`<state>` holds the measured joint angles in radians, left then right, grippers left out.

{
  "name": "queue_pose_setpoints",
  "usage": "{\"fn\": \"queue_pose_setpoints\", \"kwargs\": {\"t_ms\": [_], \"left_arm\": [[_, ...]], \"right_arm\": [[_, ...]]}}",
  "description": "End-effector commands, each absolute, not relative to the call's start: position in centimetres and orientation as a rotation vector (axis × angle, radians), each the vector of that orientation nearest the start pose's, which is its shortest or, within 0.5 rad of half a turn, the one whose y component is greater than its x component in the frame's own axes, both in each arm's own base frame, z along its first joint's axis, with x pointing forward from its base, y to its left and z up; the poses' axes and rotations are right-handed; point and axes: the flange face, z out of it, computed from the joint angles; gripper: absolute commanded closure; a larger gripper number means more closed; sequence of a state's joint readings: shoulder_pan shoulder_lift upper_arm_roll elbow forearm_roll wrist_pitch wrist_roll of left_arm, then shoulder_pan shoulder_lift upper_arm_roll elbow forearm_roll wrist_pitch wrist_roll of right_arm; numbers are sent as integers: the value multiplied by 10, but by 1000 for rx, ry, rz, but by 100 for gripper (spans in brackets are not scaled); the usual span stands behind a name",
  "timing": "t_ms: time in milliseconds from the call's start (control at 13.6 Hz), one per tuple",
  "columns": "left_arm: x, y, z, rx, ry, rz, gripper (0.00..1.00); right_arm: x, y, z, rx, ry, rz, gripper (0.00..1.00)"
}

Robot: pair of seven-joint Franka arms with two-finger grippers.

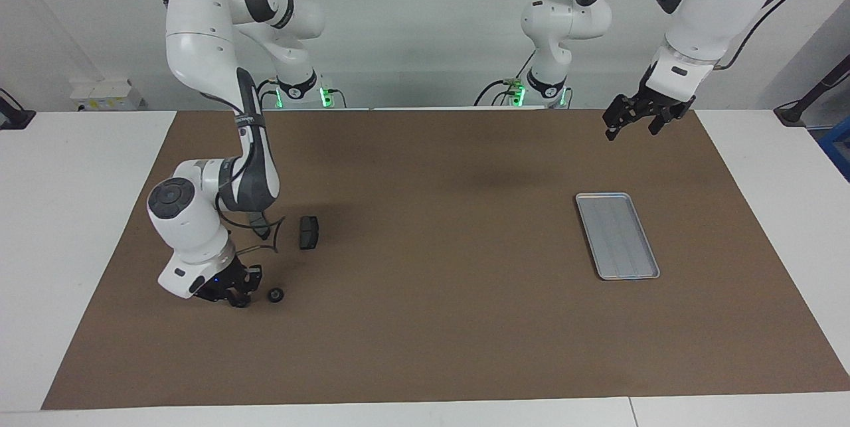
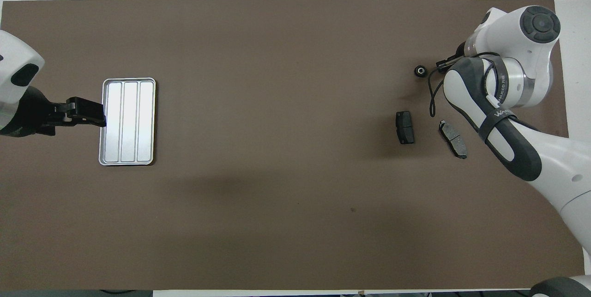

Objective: Place bearing gear from tray to pile
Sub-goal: 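Lower the part beside the gear and open the right gripper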

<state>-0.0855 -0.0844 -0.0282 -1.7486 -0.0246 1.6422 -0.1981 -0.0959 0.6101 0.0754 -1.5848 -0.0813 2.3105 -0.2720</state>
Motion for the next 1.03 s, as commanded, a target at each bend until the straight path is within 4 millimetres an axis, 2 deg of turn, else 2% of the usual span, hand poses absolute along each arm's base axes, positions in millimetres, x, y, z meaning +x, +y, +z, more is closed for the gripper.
{"fn": "queue_pose_setpoints", "kwargs": {"t_ms": [0, 958], "left_arm": [[523, -62, 595, -3170, -141, 40, 0], [523, -62, 595, -3170, -141, 40, 0]], "right_arm": [[707, -20, 298, -3129, -486, -184, 0], [704, -16, 331, -3145, -511, -187, 0]]}}
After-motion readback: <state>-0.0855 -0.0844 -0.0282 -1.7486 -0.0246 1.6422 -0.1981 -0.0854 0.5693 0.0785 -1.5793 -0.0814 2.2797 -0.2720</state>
